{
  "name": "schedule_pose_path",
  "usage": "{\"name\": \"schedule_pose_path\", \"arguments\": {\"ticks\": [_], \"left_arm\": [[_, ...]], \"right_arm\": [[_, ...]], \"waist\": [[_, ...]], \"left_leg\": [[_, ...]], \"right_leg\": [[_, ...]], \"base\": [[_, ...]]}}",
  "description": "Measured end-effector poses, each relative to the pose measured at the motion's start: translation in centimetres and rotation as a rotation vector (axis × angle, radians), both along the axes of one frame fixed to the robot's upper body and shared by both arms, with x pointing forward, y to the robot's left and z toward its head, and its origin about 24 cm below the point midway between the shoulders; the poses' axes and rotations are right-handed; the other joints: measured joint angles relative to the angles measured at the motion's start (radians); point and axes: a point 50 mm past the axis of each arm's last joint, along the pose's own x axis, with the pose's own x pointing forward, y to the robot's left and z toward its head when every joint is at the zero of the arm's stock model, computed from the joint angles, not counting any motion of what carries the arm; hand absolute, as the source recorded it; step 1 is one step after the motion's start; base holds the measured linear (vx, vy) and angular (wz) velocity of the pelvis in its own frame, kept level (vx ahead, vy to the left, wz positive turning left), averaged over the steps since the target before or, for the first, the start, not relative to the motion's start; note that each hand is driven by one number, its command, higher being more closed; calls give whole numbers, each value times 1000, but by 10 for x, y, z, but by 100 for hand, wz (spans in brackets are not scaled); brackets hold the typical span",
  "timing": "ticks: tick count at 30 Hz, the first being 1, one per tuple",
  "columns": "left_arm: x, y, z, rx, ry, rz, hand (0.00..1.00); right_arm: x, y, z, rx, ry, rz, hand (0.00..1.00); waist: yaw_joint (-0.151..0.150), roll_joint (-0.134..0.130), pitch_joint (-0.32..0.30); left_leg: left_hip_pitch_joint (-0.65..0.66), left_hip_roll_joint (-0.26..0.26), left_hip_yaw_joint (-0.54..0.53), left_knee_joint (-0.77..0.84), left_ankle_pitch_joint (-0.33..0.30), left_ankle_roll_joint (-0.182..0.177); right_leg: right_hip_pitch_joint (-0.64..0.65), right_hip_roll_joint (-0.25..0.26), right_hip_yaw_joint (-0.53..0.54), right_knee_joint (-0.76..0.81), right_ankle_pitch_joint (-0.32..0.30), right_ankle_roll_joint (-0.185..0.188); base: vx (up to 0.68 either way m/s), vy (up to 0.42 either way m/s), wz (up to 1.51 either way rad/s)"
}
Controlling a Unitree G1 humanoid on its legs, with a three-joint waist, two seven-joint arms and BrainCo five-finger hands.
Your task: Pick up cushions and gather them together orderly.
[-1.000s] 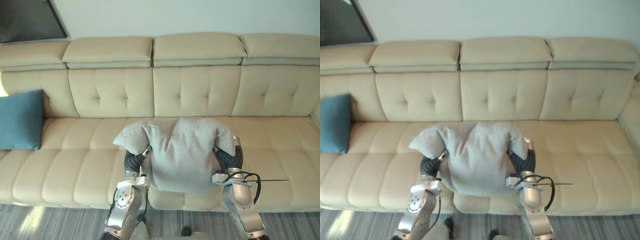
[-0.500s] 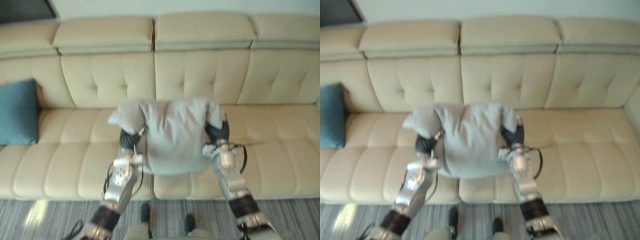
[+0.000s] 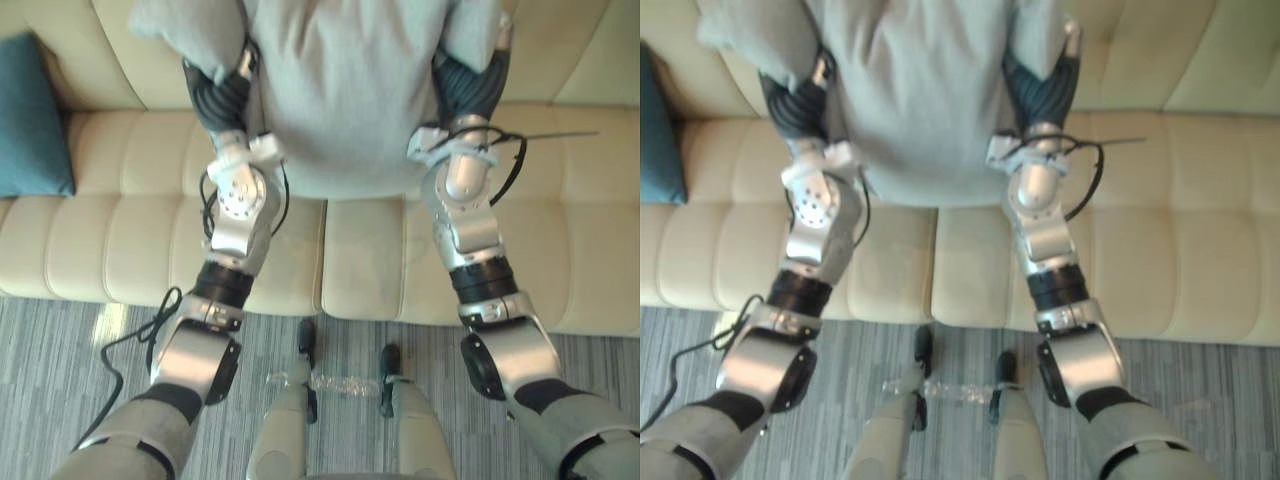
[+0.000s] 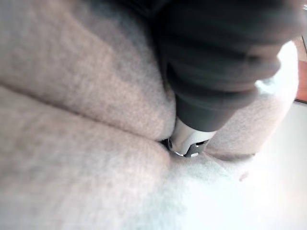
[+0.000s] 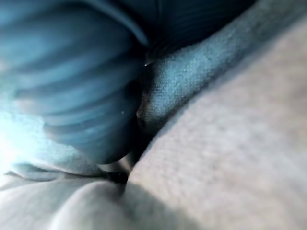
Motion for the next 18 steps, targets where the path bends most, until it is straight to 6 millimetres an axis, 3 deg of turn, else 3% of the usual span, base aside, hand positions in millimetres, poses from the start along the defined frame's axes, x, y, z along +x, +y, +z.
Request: {"name": "schedule_pose_path", "arguments": {"ticks": [2,5,7,8,11,14,18], "left_arm": [[3,0,20,-1,-23,10,100],[5,2,30,-37,-23,8,100],[10,6,27,-56,2,8,100],[10,7,26,-67,6,5,0],[10,11,35,-139,-13,-10,0],[3,17,59,-203,-93,-31,0],[2,30,64,-204,-119,-38,0]], "right_arm": [[2,0,21,26,-26,-3,100],[6,0,28,41,-15,-10,100],[11,3,26,48,13,-3,100],[11,3,26,48,15,-2,0],[5,8,39,49,-32,23,0],[-7,13,60,57,-124,52,0],[-11,4,65,106,-149,60,0]], "waist": [[-6,2,45],[-15,5,62],[-15,5,67],[-15,5,67],[-13,3,83],[-13,2,112],[-17,1,114]], "left_leg": [[-44,-1,-12,0,17,-3],[-95,2,-20,0,27,-10],[-126,2,-16,0,29,-12],[-133,2,-16,0,31,-16],[-183,8,-15,0,38,-26],[-209,14,-8,0,38,-26],[-217,14,11,0,38,-26]], "right_leg": [[-45,-2,-2,11,1,-1],[-92,-1,-13,11,4,-5],[-127,-1,-8,14,5,-5],[-135,-1,-8,14,5,-5],[-184,5,-8,17,7,-9],[-217,10,-5,25,9,-12],[-230,10,4,25,9,-11]], "base": [[-20,-56,8],[-9,-32,9],[28,-39,-2],[48,-50,-1],[39,-51,-1],[43,-64,-6],[51,-66,-6]]}}
